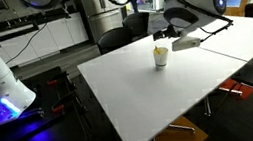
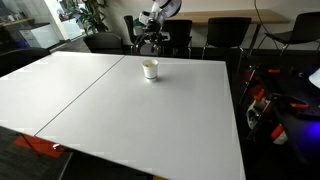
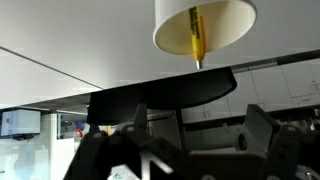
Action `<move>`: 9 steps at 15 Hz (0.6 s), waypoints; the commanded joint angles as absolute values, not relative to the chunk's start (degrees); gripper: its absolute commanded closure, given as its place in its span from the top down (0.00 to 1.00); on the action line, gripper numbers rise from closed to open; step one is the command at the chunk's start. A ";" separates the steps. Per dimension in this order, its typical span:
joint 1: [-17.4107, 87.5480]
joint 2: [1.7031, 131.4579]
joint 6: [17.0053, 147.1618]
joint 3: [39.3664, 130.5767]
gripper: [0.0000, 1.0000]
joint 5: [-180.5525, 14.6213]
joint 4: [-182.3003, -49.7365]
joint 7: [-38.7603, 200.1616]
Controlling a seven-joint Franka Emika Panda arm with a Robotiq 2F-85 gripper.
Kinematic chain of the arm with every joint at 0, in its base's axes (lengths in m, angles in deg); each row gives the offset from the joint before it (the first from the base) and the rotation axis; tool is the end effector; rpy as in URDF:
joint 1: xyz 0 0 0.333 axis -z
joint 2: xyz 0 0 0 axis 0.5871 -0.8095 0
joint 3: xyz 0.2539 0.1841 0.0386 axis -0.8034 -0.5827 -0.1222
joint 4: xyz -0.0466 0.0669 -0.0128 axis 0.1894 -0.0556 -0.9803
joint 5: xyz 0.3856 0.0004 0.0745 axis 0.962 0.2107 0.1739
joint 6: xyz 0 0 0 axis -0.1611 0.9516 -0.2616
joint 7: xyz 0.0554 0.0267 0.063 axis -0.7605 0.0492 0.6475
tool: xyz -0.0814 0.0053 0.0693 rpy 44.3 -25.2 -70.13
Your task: Pick the pen and put it in the cup
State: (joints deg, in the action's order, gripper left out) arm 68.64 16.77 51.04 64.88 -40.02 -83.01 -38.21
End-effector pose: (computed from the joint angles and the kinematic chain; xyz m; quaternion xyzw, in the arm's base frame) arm 0.7096 -0.2293 0.1430 -0.7099 -0.5261 -0.3381 0.3239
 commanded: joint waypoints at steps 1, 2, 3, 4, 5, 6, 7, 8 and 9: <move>69.30 28.16 56.11 65.31 1.00 -37.69 -96.45 -36.63; 69.14 30.21 57.49 65.48 1.00 -37.16 -98.63 -36.35; 68.43 32.31 60.05 65.96 1.00 -36.52 -100.87 -34.40; 67.98 34.44 61.86 66.20 1.00 -36.14 -103.18 -32.47; 67.41 36.41 64.64 66.32 1.00 -35.67 -105.54 -30.61; 66.73 38.44 67.32 66.54 1.00 -35.52 -107.94 -28.69; 64.25 40.56 69.80 69.21 1.00 -33.26 -110.04 -27.58; 62.88 42.56 72.16 70.10 1.00 -32.74 -112.53 -25.30; 61.27 44.51 74.63 71.19 1.00 -31.56 -115.11 -23.65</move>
